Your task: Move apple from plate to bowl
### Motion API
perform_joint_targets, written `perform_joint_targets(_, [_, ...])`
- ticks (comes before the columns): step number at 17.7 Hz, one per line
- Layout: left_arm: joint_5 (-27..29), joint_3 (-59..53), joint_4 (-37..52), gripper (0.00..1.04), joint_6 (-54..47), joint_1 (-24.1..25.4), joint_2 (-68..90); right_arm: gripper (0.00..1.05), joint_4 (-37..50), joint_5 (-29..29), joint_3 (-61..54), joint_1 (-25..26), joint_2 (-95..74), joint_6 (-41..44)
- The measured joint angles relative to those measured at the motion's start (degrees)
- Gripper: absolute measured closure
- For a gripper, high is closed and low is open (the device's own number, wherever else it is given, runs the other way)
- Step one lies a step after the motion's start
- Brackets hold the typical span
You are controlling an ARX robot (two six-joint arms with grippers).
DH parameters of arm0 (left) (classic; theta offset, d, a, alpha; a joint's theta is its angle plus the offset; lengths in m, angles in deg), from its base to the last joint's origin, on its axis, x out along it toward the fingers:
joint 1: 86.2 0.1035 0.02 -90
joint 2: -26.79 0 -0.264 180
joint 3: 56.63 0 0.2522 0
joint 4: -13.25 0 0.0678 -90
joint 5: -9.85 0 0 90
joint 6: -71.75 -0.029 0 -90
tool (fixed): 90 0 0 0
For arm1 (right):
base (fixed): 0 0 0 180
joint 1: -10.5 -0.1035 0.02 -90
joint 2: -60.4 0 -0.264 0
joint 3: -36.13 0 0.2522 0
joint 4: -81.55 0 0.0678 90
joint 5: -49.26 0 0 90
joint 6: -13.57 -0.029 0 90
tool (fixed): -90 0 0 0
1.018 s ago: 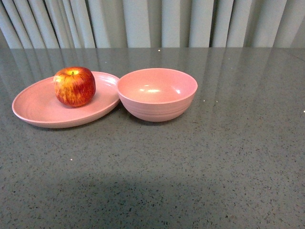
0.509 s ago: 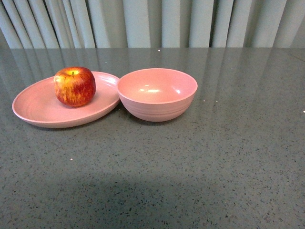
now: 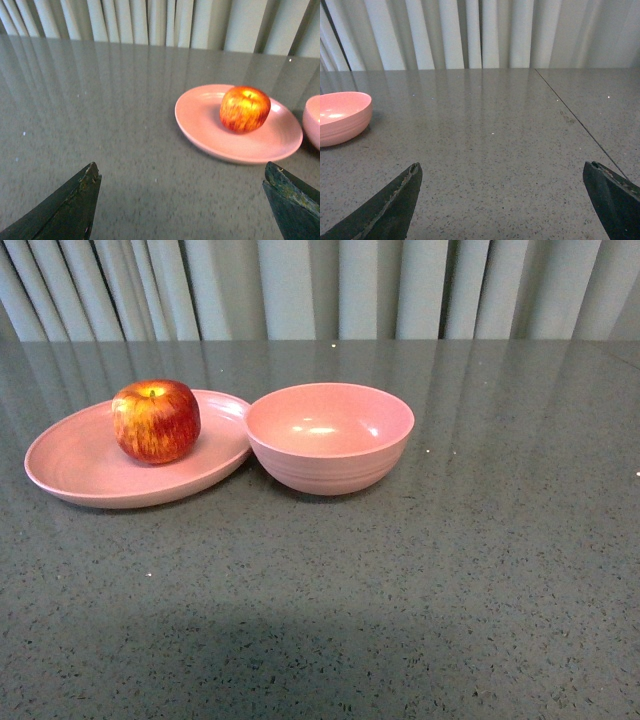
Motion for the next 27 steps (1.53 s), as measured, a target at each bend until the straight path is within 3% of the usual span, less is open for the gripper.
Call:
perform_joint_targets(3, [-7.0,7.5,13.2,0.07,-2.2,1.5,16.4,0.07,0.0,0.0,0.0,0.0,0.0,0.0])
perform_joint_targets(6, [-12.4,17.9,18.3,0.07,-2.1,0.7,33.9,0.07,0.0,0.0,0.0,0.0,0.0,0.0])
perform_joint_targets(14, [-11.5,41.0,13.1,0.07,-3.5,-4.9,63.5,0.07,0.0,0.0,0.0,0.0,0.0,0.0])
perform_joint_targets(27, [-11.3,50.4,6.5,0.07,-3.5,-4.1,75.4,0.07,0.0,0.0,0.0,0.0,0.0,0.0])
